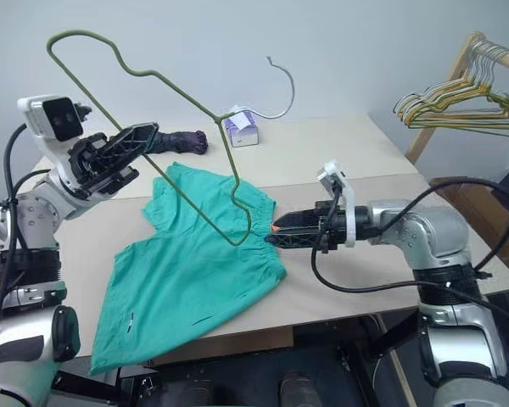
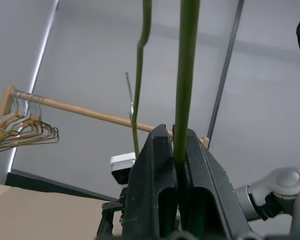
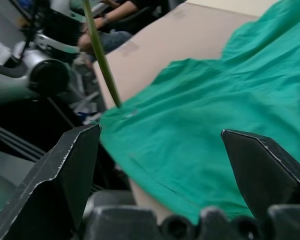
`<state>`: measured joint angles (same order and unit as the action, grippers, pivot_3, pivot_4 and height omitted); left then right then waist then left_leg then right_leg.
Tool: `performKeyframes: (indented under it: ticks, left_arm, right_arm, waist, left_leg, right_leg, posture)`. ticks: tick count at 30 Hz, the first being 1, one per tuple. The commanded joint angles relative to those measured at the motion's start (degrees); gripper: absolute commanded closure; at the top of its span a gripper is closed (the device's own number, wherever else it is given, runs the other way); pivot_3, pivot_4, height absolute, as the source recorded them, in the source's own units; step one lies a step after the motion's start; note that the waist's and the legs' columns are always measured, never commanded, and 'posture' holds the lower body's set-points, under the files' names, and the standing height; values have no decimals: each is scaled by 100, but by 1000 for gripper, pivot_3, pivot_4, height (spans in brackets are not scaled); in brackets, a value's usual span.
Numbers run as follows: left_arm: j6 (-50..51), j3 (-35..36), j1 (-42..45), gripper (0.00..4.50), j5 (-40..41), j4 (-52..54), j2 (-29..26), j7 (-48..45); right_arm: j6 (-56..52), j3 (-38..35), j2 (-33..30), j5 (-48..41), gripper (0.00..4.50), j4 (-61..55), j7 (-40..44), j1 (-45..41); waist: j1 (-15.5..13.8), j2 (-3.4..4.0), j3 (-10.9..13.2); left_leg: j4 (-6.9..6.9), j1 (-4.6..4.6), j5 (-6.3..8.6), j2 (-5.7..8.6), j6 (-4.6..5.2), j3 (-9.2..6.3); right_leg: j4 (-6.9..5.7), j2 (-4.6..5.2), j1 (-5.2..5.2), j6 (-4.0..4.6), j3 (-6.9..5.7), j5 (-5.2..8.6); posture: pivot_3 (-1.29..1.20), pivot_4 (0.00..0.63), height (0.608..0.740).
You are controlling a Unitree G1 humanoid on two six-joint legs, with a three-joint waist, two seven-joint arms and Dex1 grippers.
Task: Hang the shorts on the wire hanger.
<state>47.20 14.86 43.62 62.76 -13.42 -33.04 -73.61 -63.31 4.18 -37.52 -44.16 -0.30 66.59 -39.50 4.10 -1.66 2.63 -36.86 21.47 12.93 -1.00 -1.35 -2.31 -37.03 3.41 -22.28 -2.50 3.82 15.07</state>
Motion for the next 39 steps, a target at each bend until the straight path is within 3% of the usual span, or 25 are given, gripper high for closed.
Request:
performKeyframes:
  ticks: [1, 19, 22, 34, 37, 39]
  left_arm:
    - [-176, 36, 274, 4500, -165, -90, 51, -155]
    - [-191, 140, 158, 4500, -374, 50, 340, -92]
    - [-180, 123, 140, 4500, -392, 66, 341, -108]
    - [-234, 127, 116, 4500, -460, -27, 400, -31]
    - [-255, 115, 100, 4500, -532, -70, 414, -19]
    - [-261, 15, 37, 3935, -692, -82, 374, -12]
  right_arm:
    - [-147, 140, 117, -93, 18, -127, 24, -288]
    - [-542, 60, 837, -277, 18, -597, -773, -446]
    - [-526, 30, 883, -328, 600, -558, -847, -470]
    - [-507, -21, 899, -352, 4463, -484, -970, -479]
    - [-488, -40, 923, -367, 4486, -483, -1028, -471]
    - [-489, -87, 954, -399, 4500, -493, -1096, -450]
  waist:
    - [-2, 0, 0]
    - [-5, 1, 0]
    - [-4, 1, 0]
    - [5, 1, 0]
    - [-2, 1, 0]
    - [-4, 1, 0]
  left_leg:
    - [0, 5, 0, 0, 0, -1]
    - [-6, 33, 0, -1, 0, -8]
    - [-6, 33, 0, -1, 0, -9]
    - [-6, 33, 0, -1, 0, -9]
    - [-7, 35, 0, -1, 0, -10]
    - [-8, 36, 0, -1, 0, -10]
  right_leg:
    - [0, 0, -5, 0, 0, -1]
    - [-7, 1, -29, 17, -4, -16]
    - [-8, 0, -30, 17, -3, -16]
    - [-9, 0, -31, 18, -4, -16]
    - [-10, 0, -32, 17, -4, -17]
    - [-10, 1, -32, 17, -5, -17]
  posture:
    - [-38, 0, 740]
    - [-33, 0, 740]
    - [-32, 0, 740]
    - [-36, 0, 740]
    - [-38, 0, 740]
    - [-38, 0, 740]
